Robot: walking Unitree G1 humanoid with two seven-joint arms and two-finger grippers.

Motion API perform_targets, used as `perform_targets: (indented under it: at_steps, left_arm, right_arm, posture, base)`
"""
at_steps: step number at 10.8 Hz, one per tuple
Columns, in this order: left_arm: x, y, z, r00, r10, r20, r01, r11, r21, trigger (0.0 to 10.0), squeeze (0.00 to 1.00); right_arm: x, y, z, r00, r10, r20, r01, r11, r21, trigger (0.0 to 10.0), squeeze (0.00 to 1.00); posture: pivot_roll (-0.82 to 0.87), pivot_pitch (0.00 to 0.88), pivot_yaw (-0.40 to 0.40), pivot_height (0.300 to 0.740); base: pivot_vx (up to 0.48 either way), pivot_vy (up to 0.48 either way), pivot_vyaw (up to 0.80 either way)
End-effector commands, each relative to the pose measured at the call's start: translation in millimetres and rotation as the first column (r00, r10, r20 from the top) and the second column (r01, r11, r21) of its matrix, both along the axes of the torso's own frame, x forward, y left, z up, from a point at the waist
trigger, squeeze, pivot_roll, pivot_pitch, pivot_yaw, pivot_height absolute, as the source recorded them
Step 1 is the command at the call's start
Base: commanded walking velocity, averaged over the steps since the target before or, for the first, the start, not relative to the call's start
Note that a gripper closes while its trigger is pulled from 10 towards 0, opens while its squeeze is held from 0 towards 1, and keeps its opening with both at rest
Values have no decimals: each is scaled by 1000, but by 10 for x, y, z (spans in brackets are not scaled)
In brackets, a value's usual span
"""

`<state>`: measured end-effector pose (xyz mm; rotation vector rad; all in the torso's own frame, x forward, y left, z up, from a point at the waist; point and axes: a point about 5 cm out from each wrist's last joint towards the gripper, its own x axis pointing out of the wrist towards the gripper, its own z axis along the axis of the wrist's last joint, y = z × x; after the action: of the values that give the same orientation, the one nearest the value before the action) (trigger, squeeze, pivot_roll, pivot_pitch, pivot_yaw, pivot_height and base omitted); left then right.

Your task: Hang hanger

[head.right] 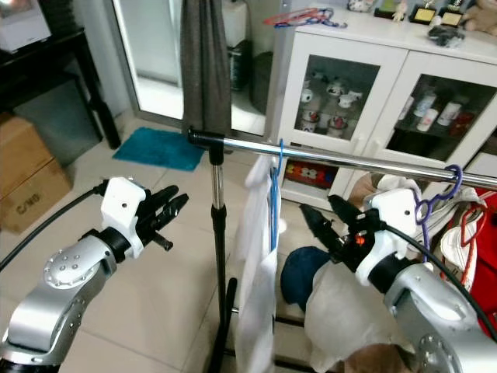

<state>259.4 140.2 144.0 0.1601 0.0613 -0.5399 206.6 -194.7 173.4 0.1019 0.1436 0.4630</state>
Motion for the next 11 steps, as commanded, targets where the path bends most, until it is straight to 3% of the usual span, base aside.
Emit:
perform_targets:
  at_steps: [1, 3, 5, 6, 7, 8, 9, 10, 11]
  left_arm:
    - [-21, -20, 8, 1000, -9, 11, 9, 1000, 8, 10000, 0]
    - [-36, -34, 13, 999, -27, 16, 27, 1000, 7, 10000, 0]
    - [-50, -41, 103, 994, -102, 41, 103, 994, -43, 10000, 0]
    - [-82, -77, 130, 985, -171, 30, 173, 984, -41, 10000, 0]
    - [-114, -111, 108, 972, -235, -10, 235, 972, -29, 10000, 0]
    - [-133, -131, 83, 960, -276, -44, 276, 961, -18, 10000, 0]
    - [-133, -153, 101, 948, -316, -41, 317, 949, -1, 10000, 0]
    - [-130, -179, 149, 930, -366, -45, 365, 931, -32, 10000, 1000]
    - [-128, -194, 175, 918, -393, -48, 391, 919, -43, 10000, 1000]
  right_arm:
    - [-18, -18, 57, 999, 25, 45, -26, 999, 21, 10000, 1000]
    - [-73, -14, 103, 994, 78, 74, -81, 996, 38, 10000, 1000]
    - [-135, 26, 152, 984, 165, 73, -170, 983, 64, 10000, 1000]
    - [-149, -65, 136, 985, 171, 34, -172, 985, 26, 10000, 1000]
    - [-116, -257, 120, 994, 105, -12, -106, 992, -68, 10000, 1000]
    - [-101, -346, 143, 996, 83, -24, -85, 990, -109, 10000, 1000]
    - [3, -407, 160, 998, -16, -56, 7, 988, -157, 10000, 1000]
    - [146, -438, 145, 986, -142, -85, 125, 976, -180, 10000, 1000]
    - [222, -409, 122, 977, -178, -117, 156, 972, -179, 10000, 1000]
  posture:
    - [-33, 0, -20, 740]
    - [-35, 0, -22, 740]
    - [-37, 0, -22, 740]
    - [-40, 0, -19, 740]
    - [-45, 0, -15, 740]
    - [-49, 0, -13, 740]
    - [-49, 0, -14, 740]
    - [-52, 0, -12, 740]
    - [-54, 0, -11, 740]
  base:
    - [0, -480, 0]
    - [0, -201, 0]
    - [0, 0, 0]
    - [0, 0, 0]
    - [0, 0, 0]
    - [0, 0, 0]
    - [0, 0, 0]
    - [0, 0, 0]
    - [0, 0, 0]
